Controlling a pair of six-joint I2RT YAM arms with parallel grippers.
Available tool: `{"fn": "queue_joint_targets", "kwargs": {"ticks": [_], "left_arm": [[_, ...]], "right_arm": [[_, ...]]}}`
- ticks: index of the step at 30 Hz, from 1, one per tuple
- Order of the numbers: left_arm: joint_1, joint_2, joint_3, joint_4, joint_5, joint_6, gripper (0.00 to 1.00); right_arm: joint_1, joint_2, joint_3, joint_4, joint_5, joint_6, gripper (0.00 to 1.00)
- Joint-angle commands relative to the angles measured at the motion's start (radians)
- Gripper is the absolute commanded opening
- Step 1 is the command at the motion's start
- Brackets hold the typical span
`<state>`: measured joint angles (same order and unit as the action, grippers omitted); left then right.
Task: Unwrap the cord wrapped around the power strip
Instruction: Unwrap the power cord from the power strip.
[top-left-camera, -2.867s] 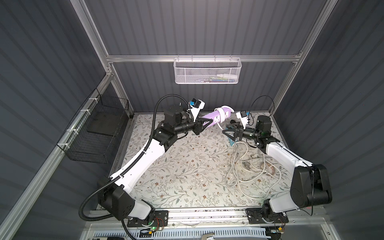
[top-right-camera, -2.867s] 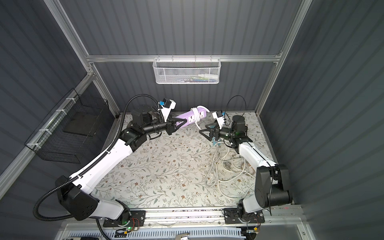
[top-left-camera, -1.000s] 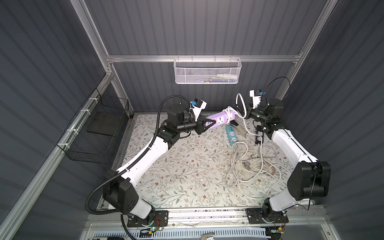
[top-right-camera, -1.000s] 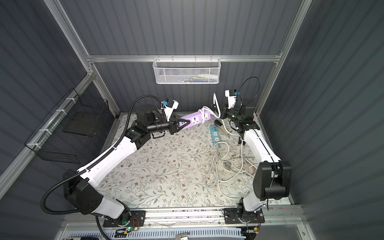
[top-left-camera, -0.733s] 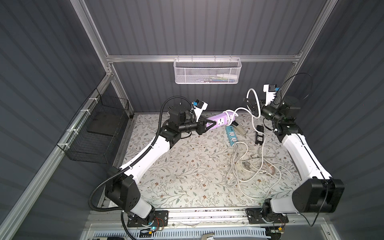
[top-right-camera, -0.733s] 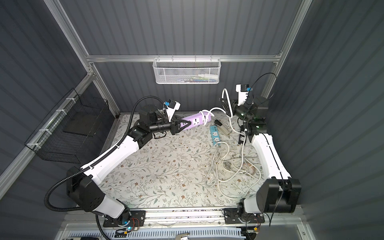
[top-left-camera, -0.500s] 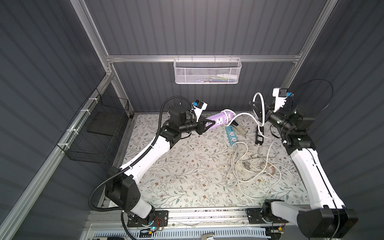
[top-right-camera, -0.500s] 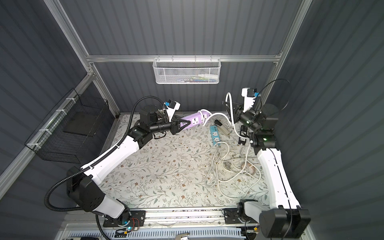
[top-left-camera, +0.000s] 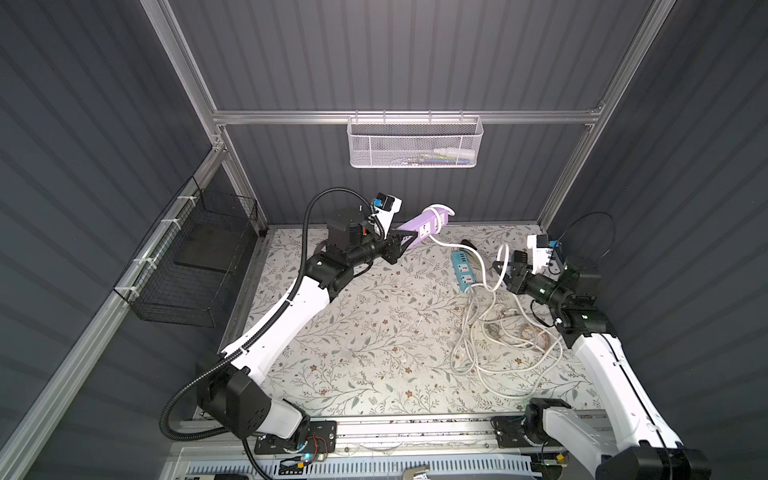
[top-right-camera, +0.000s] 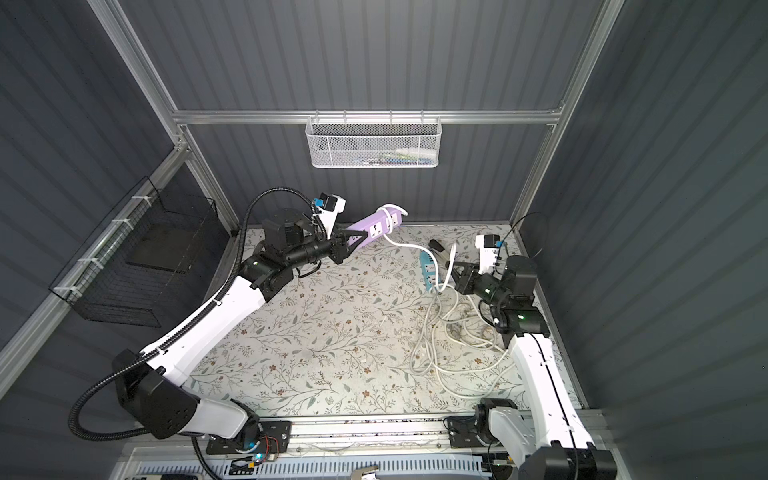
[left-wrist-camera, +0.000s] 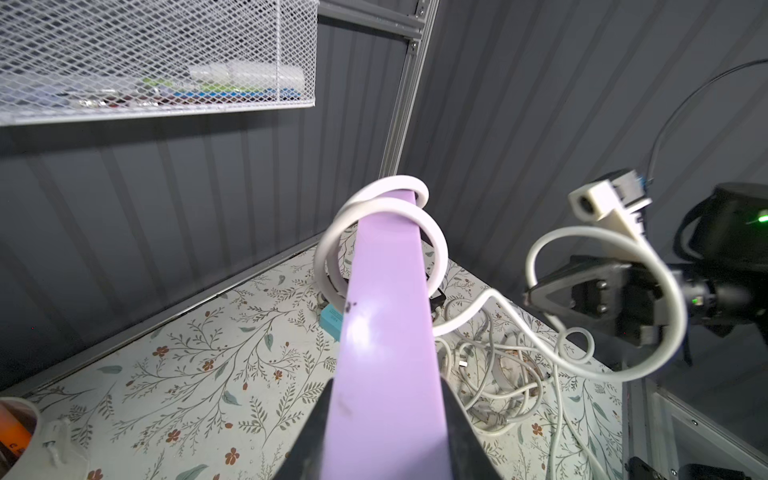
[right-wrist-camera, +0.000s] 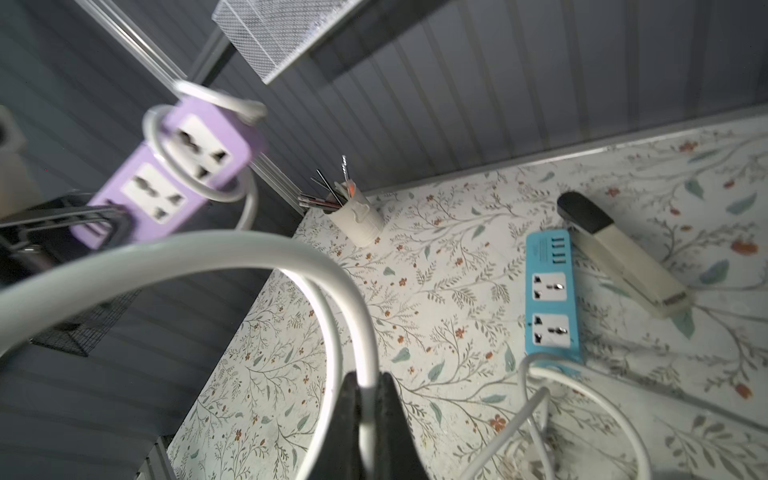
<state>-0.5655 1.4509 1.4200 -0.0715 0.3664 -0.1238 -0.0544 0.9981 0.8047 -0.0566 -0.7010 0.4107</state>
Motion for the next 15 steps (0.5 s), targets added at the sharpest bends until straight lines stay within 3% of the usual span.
{"fn": "queue_joint_targets", "kwargs": {"ticks": [1,7,15], "left_arm": [[0.009,-0.041,0.017,0.070,0.074,-0.004,0.00],[0.007,-0.011,0.040,0.147,0.332,-0.083,0.00],[0.003,0.017,0.050,0.219,0.480,-0.152,0.00]], "right_arm": [[0.002,0.092,-0.042,0.054,0.033,0.032,0.00],[0.028,0.354,0.000,0.167,0.098,0.060,0.00],[0.030,0.584,0.096,0.215,0.165,0.091,0.00]]}}
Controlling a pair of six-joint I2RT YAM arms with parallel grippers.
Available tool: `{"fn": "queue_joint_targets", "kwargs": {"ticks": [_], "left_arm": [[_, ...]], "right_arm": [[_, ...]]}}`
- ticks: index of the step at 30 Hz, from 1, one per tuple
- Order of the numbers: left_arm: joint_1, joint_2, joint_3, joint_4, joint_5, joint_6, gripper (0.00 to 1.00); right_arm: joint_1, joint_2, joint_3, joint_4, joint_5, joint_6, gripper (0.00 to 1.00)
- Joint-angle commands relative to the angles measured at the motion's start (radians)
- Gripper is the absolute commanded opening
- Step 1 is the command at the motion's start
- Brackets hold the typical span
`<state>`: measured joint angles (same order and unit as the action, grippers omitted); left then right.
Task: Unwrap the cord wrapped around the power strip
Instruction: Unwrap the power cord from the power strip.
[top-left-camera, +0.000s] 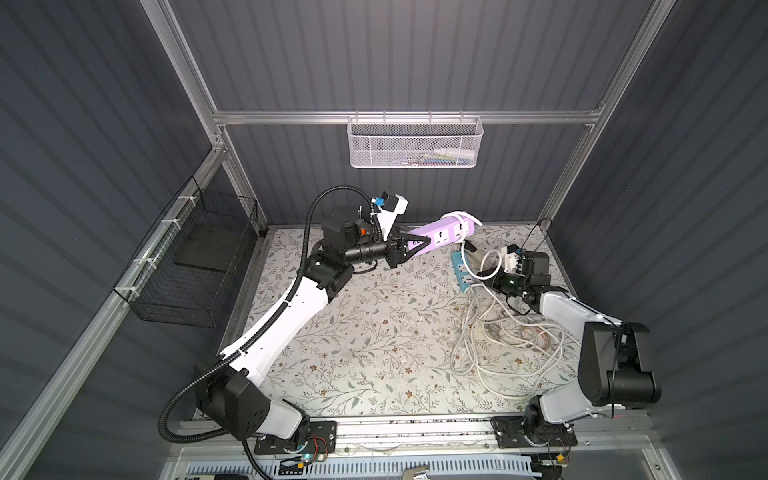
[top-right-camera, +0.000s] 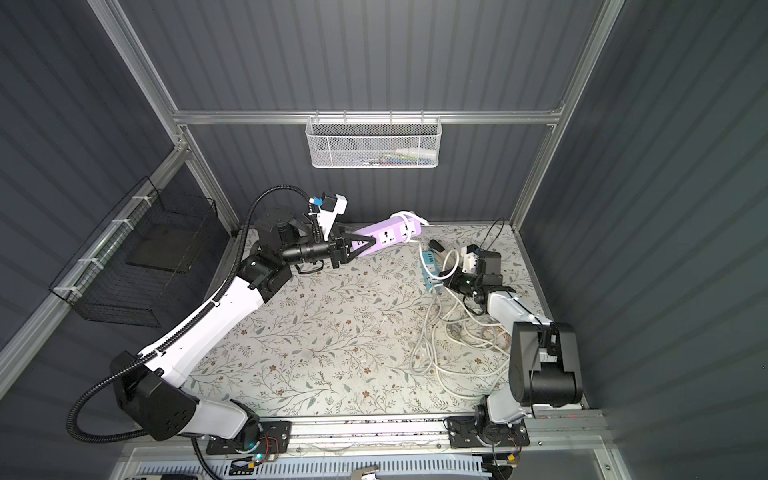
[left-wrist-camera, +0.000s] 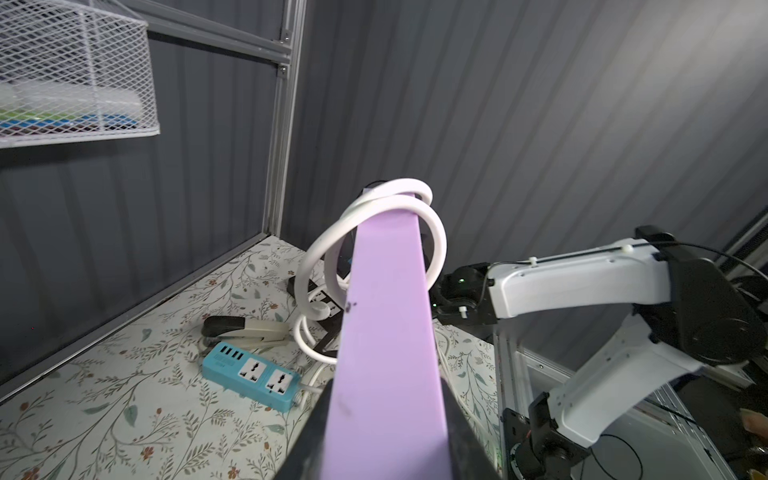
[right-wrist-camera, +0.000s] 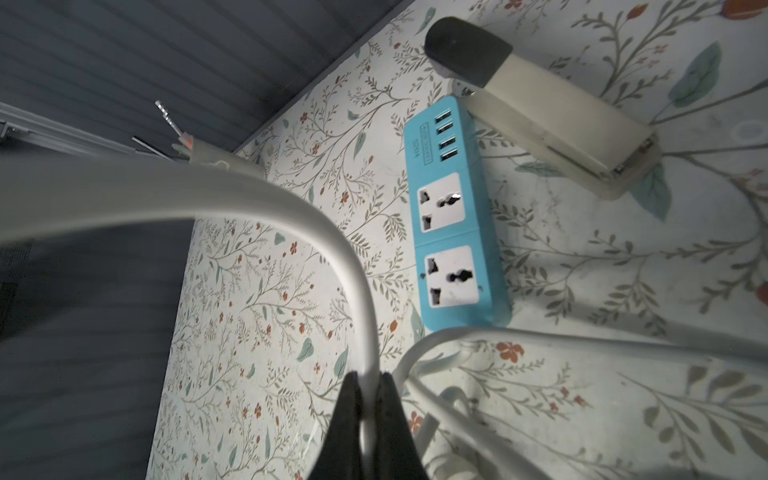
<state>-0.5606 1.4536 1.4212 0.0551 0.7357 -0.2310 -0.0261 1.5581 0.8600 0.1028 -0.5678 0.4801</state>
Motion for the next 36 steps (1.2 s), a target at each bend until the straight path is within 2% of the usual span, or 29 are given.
{"fn": "queue_joint_targets", "kwargs": {"ticks": [1,6,10,14,18,22,27,32,36], "left_arm": [[-0.004,0.020,0.052,0.099,0.127,-0.053,0.00],[-0.028,0.057,0.070,0.106,0.215,-0.073,0.00],[-0.073,0.116,0.101,0.060,0.269,-0.059,0.00],[-0.122,0.176,0.135,-0.038,0.289,0.007,0.00],[-0.137,0.227,0.153,-0.104,0.266,0.048,0.00],[-0.137,0.274,0.178,-0.214,0.140,0.122,0.00],[-0.122,0.262,0.172,-0.260,-0.087,0.166,0.00],[-0.060,0.155,0.097,-0.188,-0.276,0.156,0.00],[-0.015,0.051,0.047,-0.161,-0.453,0.183,0.00]], "right_arm": [[0.002,0.039,0.052,0.055,0.040,0.021,0.00],[-0.007,0.074,0.149,0.036,0.051,0.028,0.00],[-0.015,0.080,0.343,-0.044,0.043,0.023,0.00],[-0.029,0.081,0.567,-0.153,0.023,0.010,0.00],[-0.069,0.042,0.692,-0.212,-0.007,0.022,0.00],[-0.136,-0.055,0.688,-0.201,-0.066,0.081,0.00],[-0.211,-0.204,0.562,-0.215,-0.084,0.117,0.00],[-0.264,-0.311,0.393,-0.297,-0.051,0.078,0.00],[-0.272,-0.341,0.271,-0.346,-0.016,0.032,0.00]]}}
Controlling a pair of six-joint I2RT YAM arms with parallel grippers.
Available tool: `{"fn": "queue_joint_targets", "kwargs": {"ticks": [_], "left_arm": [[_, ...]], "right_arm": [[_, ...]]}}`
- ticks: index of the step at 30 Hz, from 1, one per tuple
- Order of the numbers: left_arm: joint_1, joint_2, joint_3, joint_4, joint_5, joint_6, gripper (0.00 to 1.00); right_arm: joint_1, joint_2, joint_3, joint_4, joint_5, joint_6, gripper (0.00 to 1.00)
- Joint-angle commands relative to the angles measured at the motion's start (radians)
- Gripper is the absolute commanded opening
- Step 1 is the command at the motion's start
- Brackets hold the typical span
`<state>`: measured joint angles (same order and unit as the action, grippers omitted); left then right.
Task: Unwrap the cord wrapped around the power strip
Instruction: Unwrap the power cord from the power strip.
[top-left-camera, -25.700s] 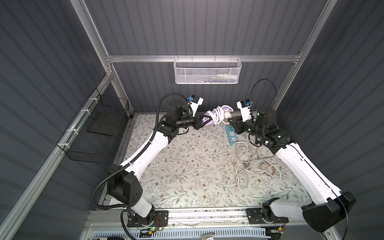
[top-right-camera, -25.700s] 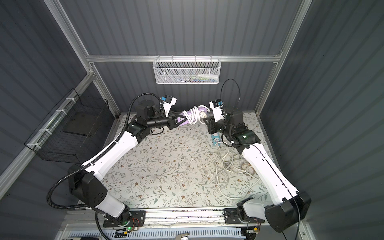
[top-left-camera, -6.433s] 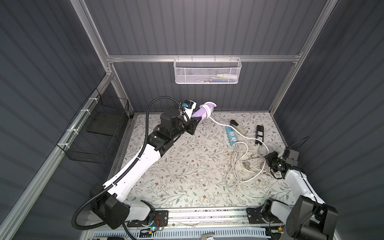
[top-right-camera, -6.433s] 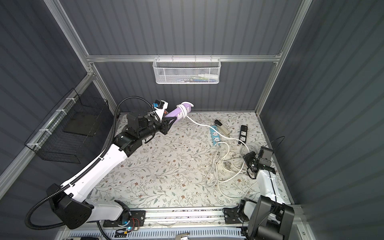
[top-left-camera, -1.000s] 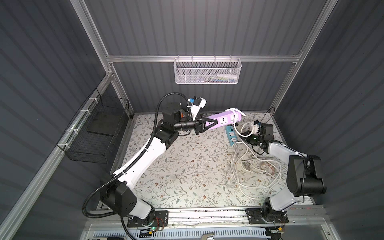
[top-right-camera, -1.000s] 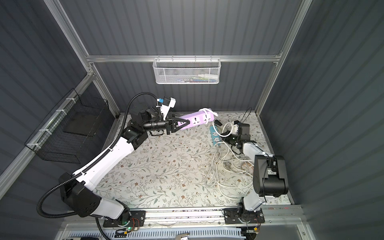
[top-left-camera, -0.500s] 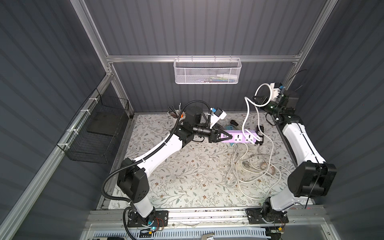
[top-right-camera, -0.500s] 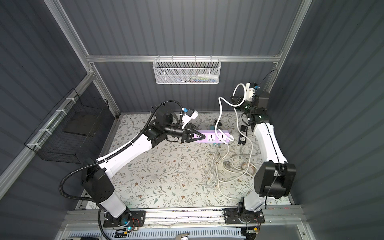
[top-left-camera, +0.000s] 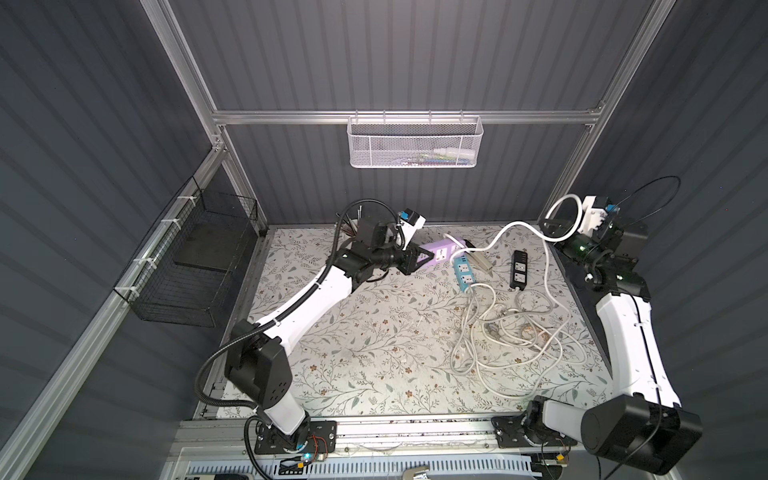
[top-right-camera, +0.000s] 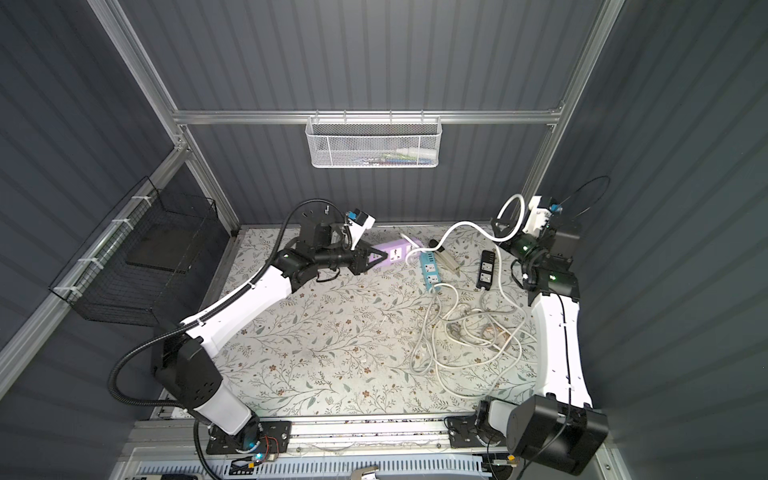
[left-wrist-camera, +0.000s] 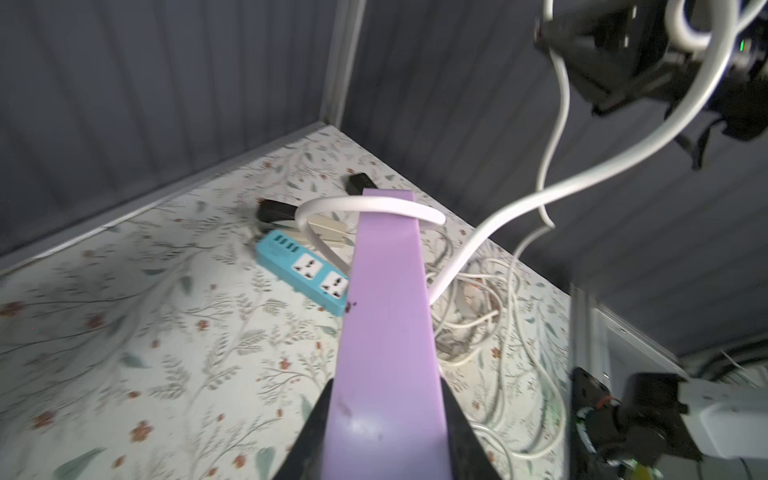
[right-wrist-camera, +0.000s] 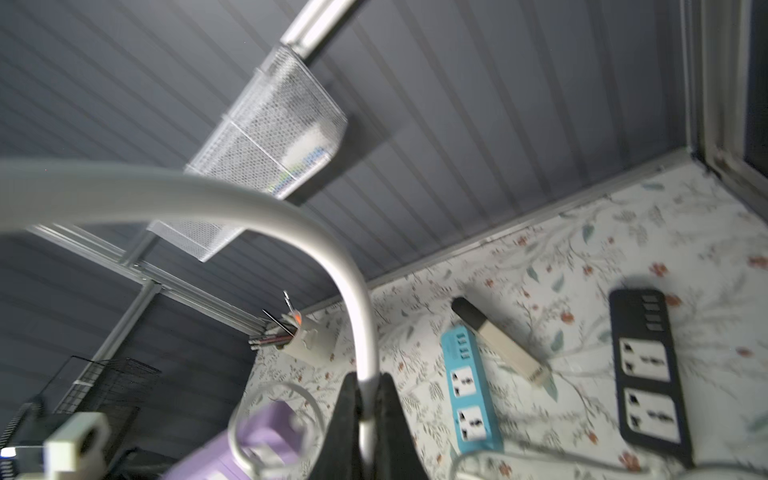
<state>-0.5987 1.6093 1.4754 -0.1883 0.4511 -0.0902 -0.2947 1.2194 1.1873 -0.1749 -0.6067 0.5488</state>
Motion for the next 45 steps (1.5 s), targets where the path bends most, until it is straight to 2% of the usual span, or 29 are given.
{"fn": "queue_joint_targets", "kwargs": {"ticks": [1,5,11,24,28,30,35,36,38,40,41,45], "left_arm": [[0.029,-0.132,-0.015,0.082,-0.221,0.056,0.00],[0.042,-0.232,-0.052,0.100,-0.399,0.111,0.00],[0.069,-0.331,-0.101,0.122,-0.556,0.152,0.00],[0.132,-0.396,-0.111,0.128,-0.713,0.146,0.00],[0.156,-0.400,-0.107,0.125,-0.720,0.133,0.00],[0.160,-0.397,-0.107,0.129,-0.687,0.122,0.00],[0.160,-0.371,-0.107,0.148,-0.485,0.091,0.00],[0.160,-0.361,-0.102,0.150,-0.433,0.088,0.00],[0.160,-0.345,-0.094,0.153,-0.361,0.070,0.00],[0.160,-0.333,-0.093,0.168,-0.286,0.052,0.00],[0.160,-0.328,-0.093,0.173,-0.259,0.041,0.00],[0.161,-0.312,-0.081,0.187,-0.165,0.010,0.00]], "right_arm": [[-0.003,-0.005,-0.084,-0.074,0.034,-0.045,0.00],[0.001,0.003,-0.178,-0.098,0.064,-0.073,0.00],[0.032,0.081,-0.284,-0.090,0.125,-0.095,0.00],[0.060,0.323,-0.330,0.057,0.111,0.009,0.00],[0.100,0.369,-0.337,0.067,0.133,0.010,0.00],[0.114,0.387,-0.340,0.072,0.129,0.010,0.00],[0.140,0.381,-0.356,0.097,0.120,0.012,0.00],[0.143,0.379,-0.354,0.097,0.114,0.010,0.03],[0.149,0.369,-0.354,0.094,0.106,0.006,0.17],[0.154,0.354,-0.351,0.081,0.104,-0.007,0.40],[0.157,0.341,-0.351,0.076,0.108,-0.011,0.47],[0.158,0.282,-0.338,0.033,0.132,-0.042,0.68]]}}
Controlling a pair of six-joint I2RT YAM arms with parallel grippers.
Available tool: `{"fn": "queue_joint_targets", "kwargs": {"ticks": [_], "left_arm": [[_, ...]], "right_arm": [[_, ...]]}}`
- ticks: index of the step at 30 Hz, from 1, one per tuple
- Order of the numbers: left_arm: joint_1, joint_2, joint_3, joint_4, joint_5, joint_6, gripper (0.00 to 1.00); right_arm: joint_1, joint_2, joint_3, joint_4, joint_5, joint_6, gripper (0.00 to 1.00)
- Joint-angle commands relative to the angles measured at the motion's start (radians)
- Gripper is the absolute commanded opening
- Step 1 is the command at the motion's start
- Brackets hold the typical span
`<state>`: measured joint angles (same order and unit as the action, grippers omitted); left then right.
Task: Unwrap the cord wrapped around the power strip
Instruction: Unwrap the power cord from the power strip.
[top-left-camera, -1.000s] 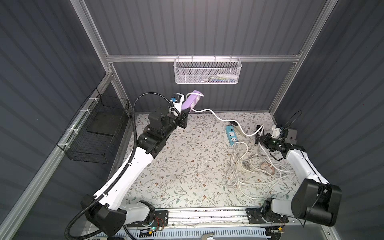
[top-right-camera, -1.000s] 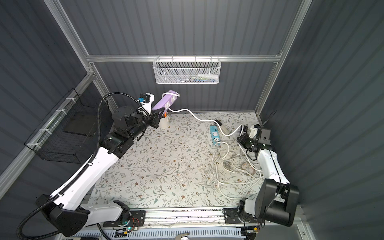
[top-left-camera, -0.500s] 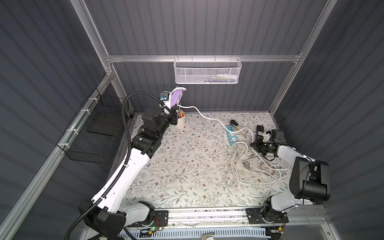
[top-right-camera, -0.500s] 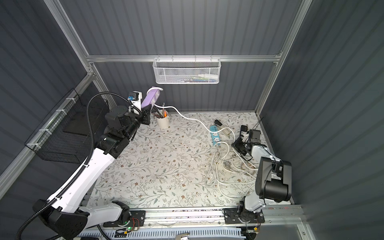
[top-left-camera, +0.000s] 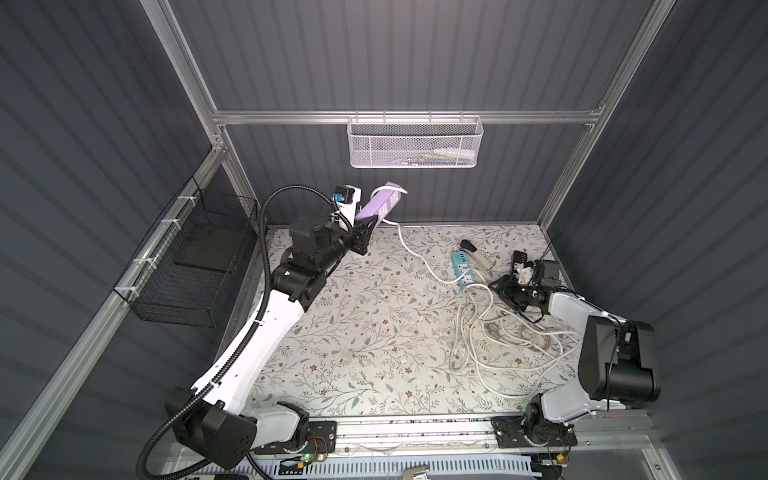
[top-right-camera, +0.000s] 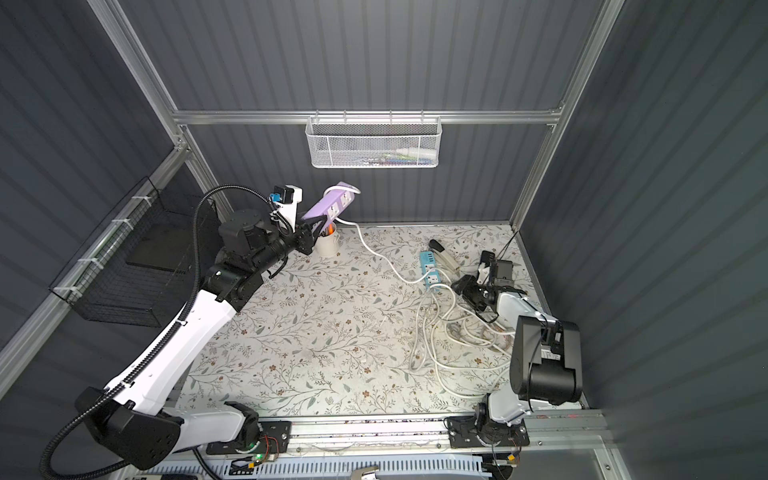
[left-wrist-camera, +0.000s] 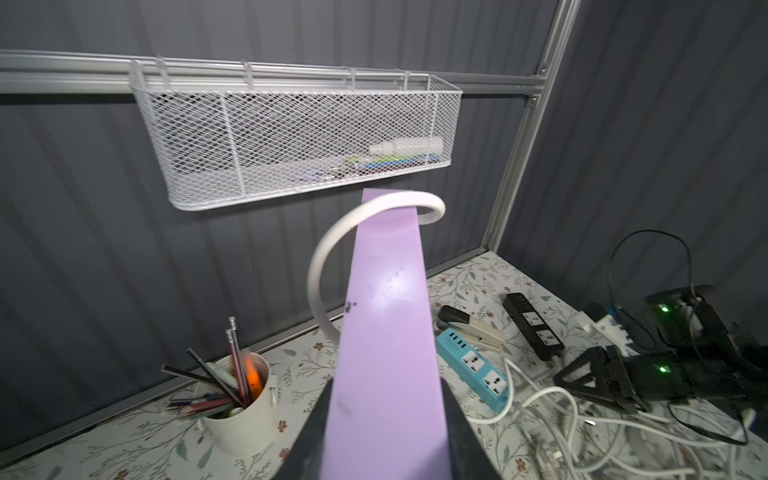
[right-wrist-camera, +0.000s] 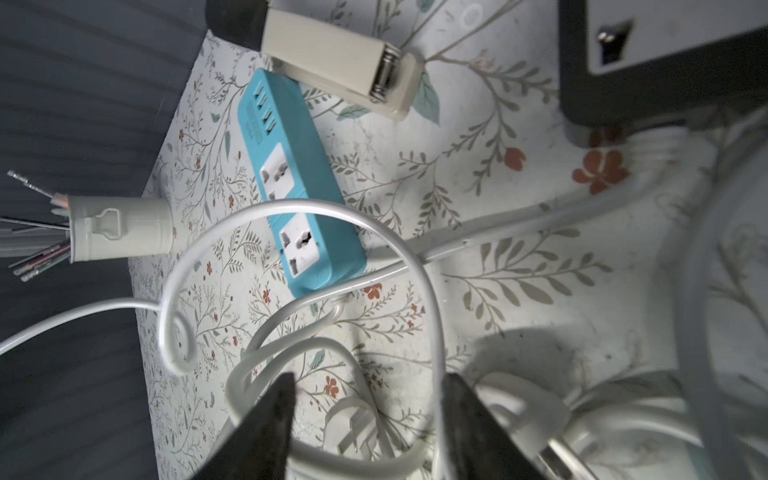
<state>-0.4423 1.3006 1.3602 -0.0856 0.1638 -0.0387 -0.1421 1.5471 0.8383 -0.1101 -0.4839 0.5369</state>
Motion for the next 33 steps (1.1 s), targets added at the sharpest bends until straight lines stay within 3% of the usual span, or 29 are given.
{"fn": "queue_joint_targets", "kwargs": {"ticks": [1,5,10,14,20,25,33], "left_arm": [[0.004,0.003,0.038,0.088,0.149,-0.052,0.00],[0.002,0.034,0.060,0.109,0.283,-0.101,0.00],[0.001,0.061,0.095,0.152,0.396,-0.180,0.00],[-0.006,0.078,0.122,0.160,0.468,-0.221,0.00],[-0.038,0.104,0.159,0.148,0.538,-0.248,0.00],[-0.068,0.126,0.179,0.142,0.577,-0.267,0.00],[-0.079,0.159,0.186,0.204,0.649,-0.341,0.00]], "right_arm": [[0.006,-0.069,0.017,-0.041,0.013,-0.040,0.72],[0.019,-0.170,0.046,-0.028,-0.015,-0.068,0.83],[0.084,-0.248,0.107,0.102,-0.142,-0.102,0.99],[0.166,-0.241,0.111,0.342,-0.245,-0.076,0.99],[0.244,-0.108,0.157,0.751,-0.351,0.025,0.99],[0.310,-0.026,0.195,0.928,-0.383,-0.016,0.99],[0.366,0.025,0.227,0.992,-0.421,-0.038,0.99]]}}
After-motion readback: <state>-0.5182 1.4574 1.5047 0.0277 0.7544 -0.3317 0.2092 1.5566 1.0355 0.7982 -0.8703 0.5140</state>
